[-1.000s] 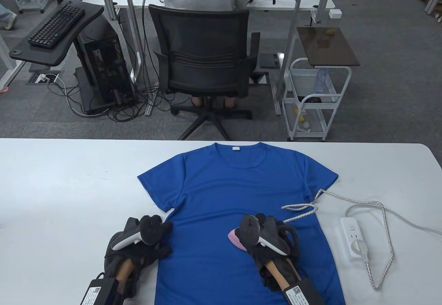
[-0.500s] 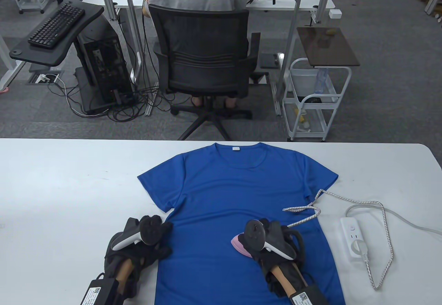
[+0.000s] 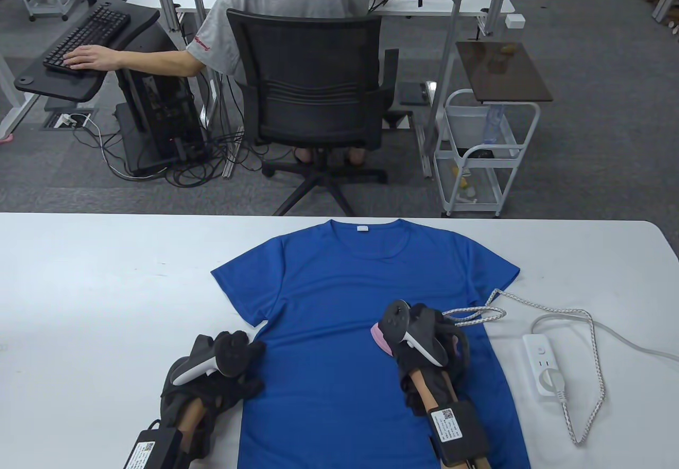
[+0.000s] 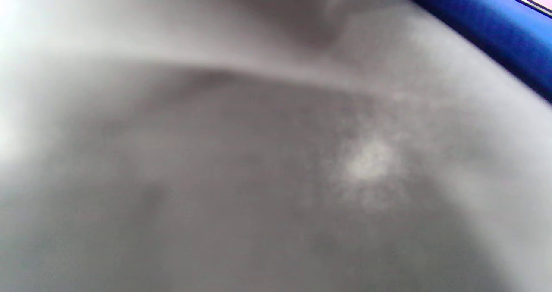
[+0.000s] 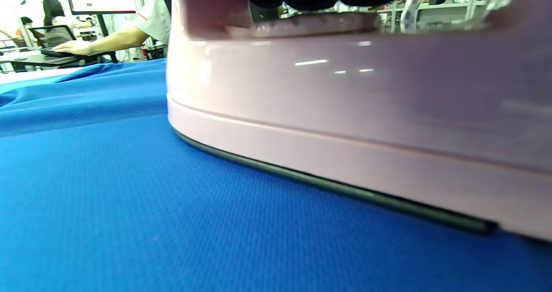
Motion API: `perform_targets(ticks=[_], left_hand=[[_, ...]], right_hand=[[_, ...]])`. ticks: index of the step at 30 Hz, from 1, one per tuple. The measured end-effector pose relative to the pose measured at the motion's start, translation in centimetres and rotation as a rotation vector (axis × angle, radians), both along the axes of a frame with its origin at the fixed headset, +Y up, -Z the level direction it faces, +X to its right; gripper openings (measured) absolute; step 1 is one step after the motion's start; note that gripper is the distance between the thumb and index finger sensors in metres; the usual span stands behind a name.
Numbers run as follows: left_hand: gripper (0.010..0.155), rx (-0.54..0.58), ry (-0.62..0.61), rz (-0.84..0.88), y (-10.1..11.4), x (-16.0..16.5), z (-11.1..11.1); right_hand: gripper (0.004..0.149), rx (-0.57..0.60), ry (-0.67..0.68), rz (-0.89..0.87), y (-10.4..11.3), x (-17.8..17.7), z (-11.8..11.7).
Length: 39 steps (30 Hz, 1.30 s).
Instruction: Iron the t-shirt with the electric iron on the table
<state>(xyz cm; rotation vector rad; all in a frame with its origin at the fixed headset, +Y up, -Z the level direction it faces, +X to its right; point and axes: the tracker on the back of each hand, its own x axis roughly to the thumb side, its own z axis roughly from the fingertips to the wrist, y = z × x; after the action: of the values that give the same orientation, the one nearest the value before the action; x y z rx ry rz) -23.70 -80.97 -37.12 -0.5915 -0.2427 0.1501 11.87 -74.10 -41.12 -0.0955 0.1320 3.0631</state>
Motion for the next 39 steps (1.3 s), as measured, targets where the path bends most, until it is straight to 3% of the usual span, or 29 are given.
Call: perform_targets(ticks=[10,26,34,39], left_hand=[[0.078,0.007,0.002,-0.007,0.1,0.0,0.0],[0.078,-0.002,0.004,0.004,0.0,0.0,0.0],[0.078,-0.001,0.004,0.004,0.0,0.0,0.0],[0.079,0.0,0.003,0.004,0.1,0.0,0.0]], right_hand=[[0.061,-0.006,0.049,-0.003,0.0,0.3,0.4],[0.061,-0.103,0.272,-0.051,0.4,2.7,6.1],[0.061,-0.096,0.291,-0.028,0.5,2.9,6.1],[0.061,-0.102,0.213,-0.041,0.5,3.5,4.6]])
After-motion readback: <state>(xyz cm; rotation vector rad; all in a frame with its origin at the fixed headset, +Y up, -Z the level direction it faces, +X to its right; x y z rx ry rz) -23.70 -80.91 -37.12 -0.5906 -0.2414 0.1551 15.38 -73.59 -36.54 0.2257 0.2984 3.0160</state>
